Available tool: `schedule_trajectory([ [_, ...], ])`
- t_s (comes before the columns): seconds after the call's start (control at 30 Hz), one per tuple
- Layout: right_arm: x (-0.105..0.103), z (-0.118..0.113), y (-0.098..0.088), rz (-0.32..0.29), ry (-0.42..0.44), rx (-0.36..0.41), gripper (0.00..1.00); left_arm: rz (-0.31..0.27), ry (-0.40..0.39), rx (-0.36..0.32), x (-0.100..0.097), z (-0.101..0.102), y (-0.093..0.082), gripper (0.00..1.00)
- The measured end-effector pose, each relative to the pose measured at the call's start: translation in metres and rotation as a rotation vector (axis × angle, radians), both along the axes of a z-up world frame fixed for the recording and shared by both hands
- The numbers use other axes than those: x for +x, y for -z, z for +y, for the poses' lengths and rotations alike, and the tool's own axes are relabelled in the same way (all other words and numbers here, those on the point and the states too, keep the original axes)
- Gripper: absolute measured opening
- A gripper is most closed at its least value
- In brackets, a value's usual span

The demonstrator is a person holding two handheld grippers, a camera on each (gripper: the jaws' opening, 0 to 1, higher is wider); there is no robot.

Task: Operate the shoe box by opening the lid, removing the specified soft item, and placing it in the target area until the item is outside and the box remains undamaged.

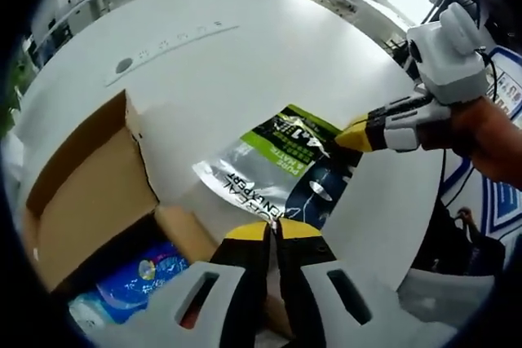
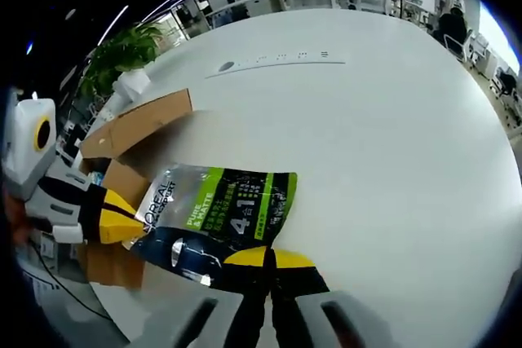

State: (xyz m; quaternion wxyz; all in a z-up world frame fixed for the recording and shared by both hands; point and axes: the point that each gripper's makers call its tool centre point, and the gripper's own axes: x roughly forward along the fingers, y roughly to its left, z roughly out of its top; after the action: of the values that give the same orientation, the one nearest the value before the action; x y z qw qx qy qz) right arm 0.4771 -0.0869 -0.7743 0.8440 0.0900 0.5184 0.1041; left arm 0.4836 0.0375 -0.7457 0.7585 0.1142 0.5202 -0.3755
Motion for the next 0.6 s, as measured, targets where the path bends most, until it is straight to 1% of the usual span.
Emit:
schedule_trajectory([
  [0.1, 0.0, -0.003, -0.001, -0.004, -0.001, -0.006, 0.0, 0.003, -0.004, -0.014, -0.001, 0.0, -0.003, 0.03],
  [0.33, -0.001, 0.003, 0.001, 0.0, 0.007, 0.001, 0.0, -0.003, -0.014, -0.039, -0.003, 0.0, -0.007, 0.06],
  [0.5, 0.0, 0.011, 0.002, 0.001, 0.013, 0.012, 0.0, -0.011, -0.02, -0.079, -0.003, 0.003, -0.016, 0.07],
  [0.6, 0.001, 0.014, 0.003, -0.001, 0.02, 0.019, 0.0, -0.025, -0.03, -0.106, -0.004, 0.006, -0.024, 0.08],
])
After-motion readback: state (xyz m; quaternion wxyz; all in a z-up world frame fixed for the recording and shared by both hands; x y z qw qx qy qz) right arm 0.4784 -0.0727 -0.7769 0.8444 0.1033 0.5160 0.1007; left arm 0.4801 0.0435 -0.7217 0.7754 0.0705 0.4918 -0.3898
